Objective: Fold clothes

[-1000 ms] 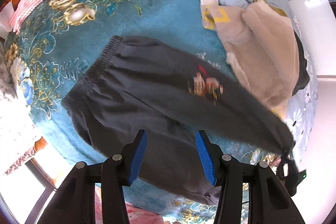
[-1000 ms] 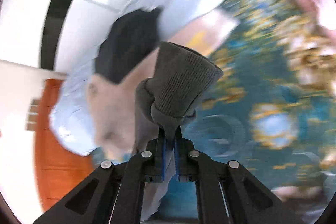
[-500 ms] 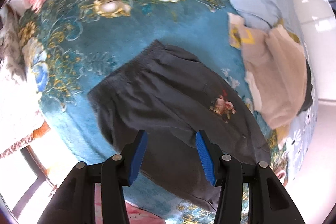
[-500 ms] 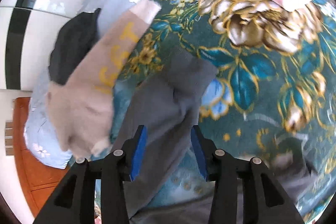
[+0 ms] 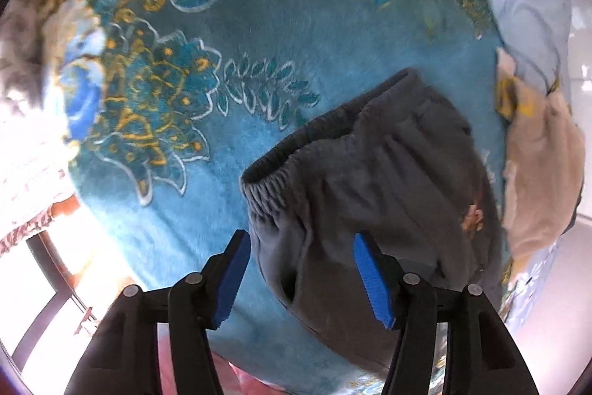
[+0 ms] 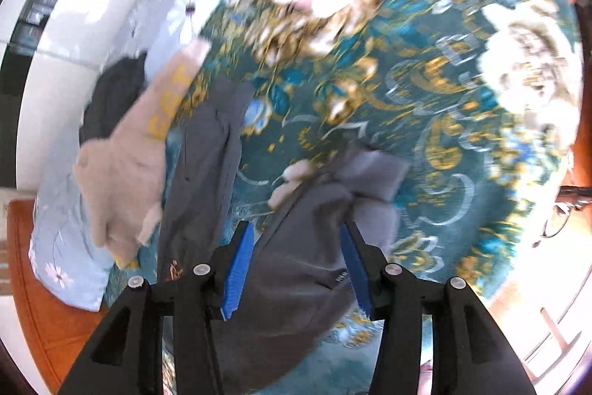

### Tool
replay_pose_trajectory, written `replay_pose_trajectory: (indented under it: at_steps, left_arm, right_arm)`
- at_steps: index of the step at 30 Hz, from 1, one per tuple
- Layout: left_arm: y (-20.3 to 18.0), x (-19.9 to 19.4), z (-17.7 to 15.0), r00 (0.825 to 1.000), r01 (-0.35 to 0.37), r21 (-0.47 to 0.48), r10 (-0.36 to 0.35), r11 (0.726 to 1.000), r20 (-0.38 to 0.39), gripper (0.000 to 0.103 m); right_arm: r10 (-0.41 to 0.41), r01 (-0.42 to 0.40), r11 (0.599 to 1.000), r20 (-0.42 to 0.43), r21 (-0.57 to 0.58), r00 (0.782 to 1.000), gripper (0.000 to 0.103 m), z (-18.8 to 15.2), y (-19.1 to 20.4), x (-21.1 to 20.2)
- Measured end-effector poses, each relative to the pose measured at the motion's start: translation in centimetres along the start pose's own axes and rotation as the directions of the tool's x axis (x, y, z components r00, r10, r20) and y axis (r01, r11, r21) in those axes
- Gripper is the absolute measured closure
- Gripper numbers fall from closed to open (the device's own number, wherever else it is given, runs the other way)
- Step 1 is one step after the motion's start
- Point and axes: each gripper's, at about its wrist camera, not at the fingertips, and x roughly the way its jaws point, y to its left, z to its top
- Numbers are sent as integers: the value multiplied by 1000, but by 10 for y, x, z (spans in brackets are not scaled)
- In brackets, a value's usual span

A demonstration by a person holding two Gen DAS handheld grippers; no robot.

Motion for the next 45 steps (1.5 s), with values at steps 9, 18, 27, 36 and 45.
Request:
replay_pose_trajectory:
  at_steps: [9,18,27,36,45]
  left_arm:
    - [24,44,10,997,34,-147,-44,989,-70,72]
    - [3,21,13,994,-12,-142,-3,990,-108,83]
    - [-30,-16,-5,998,-37,-96,31,995,-63,83]
    - [-61,-43,-27,999,-35,-152,41,988,32,83]
    - [-71,-48,-33,996,29,-189,-12,981,93,83]
  right_arm:
    - [-81,78,995,59,56,995,45,-31,-39,-57]
    - [13,-7,975,-25,220,1000,45,-36,-69,-17]
    - [35,48,940,-235,338,971,45,-43,-97,89]
    - [52,79,907,-296,413,954,45,-29,-123,156]
    - [154,-10,911,-317,413,936,94,-10,-103,170]
